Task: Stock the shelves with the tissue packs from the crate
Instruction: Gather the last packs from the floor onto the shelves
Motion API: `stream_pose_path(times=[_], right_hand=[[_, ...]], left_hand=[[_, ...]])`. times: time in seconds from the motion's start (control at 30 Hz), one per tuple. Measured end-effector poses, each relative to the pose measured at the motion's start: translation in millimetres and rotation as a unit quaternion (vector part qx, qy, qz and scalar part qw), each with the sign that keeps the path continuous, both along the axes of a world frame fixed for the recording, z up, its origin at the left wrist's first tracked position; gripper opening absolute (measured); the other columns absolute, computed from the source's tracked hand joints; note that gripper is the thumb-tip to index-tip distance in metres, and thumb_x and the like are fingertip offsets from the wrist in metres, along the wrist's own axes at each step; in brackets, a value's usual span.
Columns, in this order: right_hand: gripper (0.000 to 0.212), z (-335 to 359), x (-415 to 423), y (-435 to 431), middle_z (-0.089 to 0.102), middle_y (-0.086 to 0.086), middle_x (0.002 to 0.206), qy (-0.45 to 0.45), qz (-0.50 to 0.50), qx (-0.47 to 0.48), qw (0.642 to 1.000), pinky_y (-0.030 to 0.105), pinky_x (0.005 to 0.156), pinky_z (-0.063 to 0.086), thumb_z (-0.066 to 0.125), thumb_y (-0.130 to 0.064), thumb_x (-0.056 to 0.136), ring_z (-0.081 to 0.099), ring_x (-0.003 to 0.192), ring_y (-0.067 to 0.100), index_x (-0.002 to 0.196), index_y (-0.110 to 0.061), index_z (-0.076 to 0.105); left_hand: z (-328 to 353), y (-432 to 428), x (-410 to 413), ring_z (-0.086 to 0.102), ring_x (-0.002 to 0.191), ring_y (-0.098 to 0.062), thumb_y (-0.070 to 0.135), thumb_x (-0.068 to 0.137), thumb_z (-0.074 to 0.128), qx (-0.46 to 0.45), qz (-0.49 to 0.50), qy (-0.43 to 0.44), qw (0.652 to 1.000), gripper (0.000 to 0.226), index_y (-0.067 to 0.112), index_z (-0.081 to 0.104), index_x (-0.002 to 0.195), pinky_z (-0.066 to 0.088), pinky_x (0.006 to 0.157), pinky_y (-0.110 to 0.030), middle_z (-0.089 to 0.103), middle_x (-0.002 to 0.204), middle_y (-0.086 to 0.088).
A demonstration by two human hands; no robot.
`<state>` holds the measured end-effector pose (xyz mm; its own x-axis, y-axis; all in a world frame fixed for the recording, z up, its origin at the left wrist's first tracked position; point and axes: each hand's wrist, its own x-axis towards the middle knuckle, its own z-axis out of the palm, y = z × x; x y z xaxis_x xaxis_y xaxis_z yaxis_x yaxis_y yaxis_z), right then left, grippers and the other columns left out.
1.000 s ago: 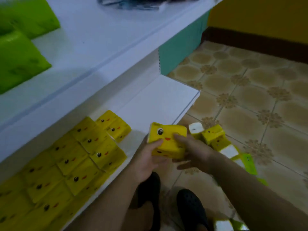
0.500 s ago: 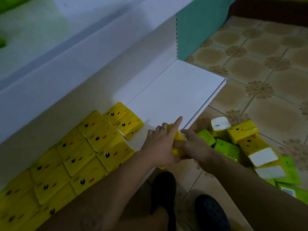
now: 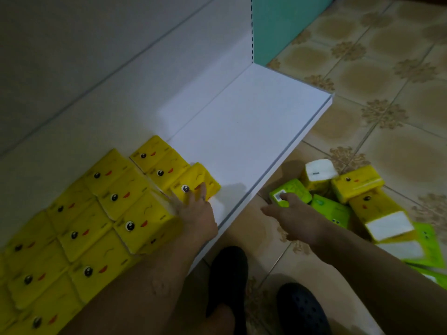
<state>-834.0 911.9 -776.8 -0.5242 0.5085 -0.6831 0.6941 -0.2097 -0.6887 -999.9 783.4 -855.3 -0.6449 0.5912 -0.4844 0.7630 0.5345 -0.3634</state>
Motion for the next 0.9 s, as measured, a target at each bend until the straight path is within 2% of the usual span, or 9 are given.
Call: stream_pose_path(times=[0.1,0.2,0.33,0.5,0.57,0.63,0.7,0.8,0.9], right_hand=[[0.069,0,5,-3,0.047,0.007,0.115,-0.003,0.035,0.021,0.999,0.027,0.067,0.038,0.061,-0.034,0.092,0.048,0.101,0.023,0.149,-0.016,0.027],[0.068,2,11,-1,0.048,0.008,0.134,-0.022,0.071,0.044,0.996,0.027,0.075,0.036,0.060,-0.036,0.093,0.048,0.102,0.022,0.149,-0.015,0.028],[0.068,1,24,4,0.048,0.011,0.140,-0.069,0.114,0.075,0.988,0.030,0.078,0.039,0.061,-0.039,0.091,0.054,0.107,0.026,0.147,-0.013,0.031],[0.044,11,44,33,0.065,0.018,0.110,-0.096,0.108,0.029,0.989,0.041,0.073,0.054,0.061,-0.031,0.093,0.065,0.094,0.030,0.131,-0.011,0.051],[0.035,15,56,43,0.067,0.018,0.108,-0.073,0.059,0.045,0.995,0.044,0.079,0.056,0.060,-0.027,0.094,0.066,0.099,0.032,0.125,-0.011,0.055],[0.030,14,75,48,0.068,0.014,0.102,-0.059,0.040,0.092,0.993,0.045,0.081,0.055,0.061,-0.025,0.093,0.067,0.096,0.032,0.119,-0.012,0.059],[0.024,5,106,41,0.069,0.019,0.099,-0.082,0.031,0.077,0.993,0.043,0.074,0.054,0.063,-0.021,0.091,0.066,0.086,0.034,0.113,-0.012,0.061],[0.031,-36,165,24,0.065,0.019,0.088,-0.158,-0.011,0.023,0.987,0.033,0.060,0.049,0.070,-0.016,0.086,0.059,0.069,0.023,0.114,-0.008,0.061],[0.049,-85,214,-13,0.068,0.015,0.107,-0.280,0.061,0.058,0.956,0.033,0.087,0.047,0.073,-0.032,0.082,0.063,0.097,0.025,0.123,-0.009,0.060]], left_hand=[[14,6,-2,0.028,0.136,-0.034,0.043,0.087,0.054,0.000,0.061,-0.013,0.998,0.057,0.016,0.046,0.136,0.025,0.108,-0.056,0.016,0.155,-0.005],[24,15,-9,0.035,0.129,-0.031,0.042,0.086,0.053,0.042,0.020,0.030,0.998,0.054,0.017,0.044,0.133,0.031,0.101,-0.044,0.032,0.147,-0.010],[21,15,-11,0.023,0.137,-0.032,0.036,0.086,0.053,0.037,-0.038,-0.024,0.998,0.066,0.022,0.027,0.145,0.034,0.102,-0.045,0.013,0.158,-0.009],[23,32,14,0.016,0.141,-0.038,0.046,0.086,0.052,0.000,0.034,-0.041,0.999,0.072,0.015,0.030,0.146,0.024,0.110,-0.055,0.018,0.156,-0.014],[23,45,40,0.010,0.145,-0.037,0.046,0.088,0.051,0.046,0.026,-0.111,0.992,0.072,0.015,0.027,0.148,0.022,0.112,-0.054,0.011,0.160,-0.011],[24,60,72,0.023,0.141,-0.032,0.047,0.088,0.050,0.100,-0.023,-0.205,0.973,0.063,0.017,0.037,0.141,0.030,0.109,-0.048,0.027,0.154,-0.009],[29,74,109,0.047,0.126,-0.029,0.049,0.085,0.051,0.136,-0.071,-0.294,0.943,0.051,0.021,0.053,0.128,0.043,0.100,-0.040,0.051,0.137,-0.007],[38,83,165,0.057,0.115,-0.021,0.054,0.084,0.055,0.147,-0.004,-0.451,0.880,0.046,0.029,0.059,0.122,0.046,0.097,-0.035,0.060,0.126,0.002],[39,75,207,0.057,0.105,-0.015,0.038,0.091,0.059,0.133,0.050,-0.538,0.831,0.035,0.023,0.061,0.122,0.042,0.086,-0.024,0.058,0.114,0.003]])
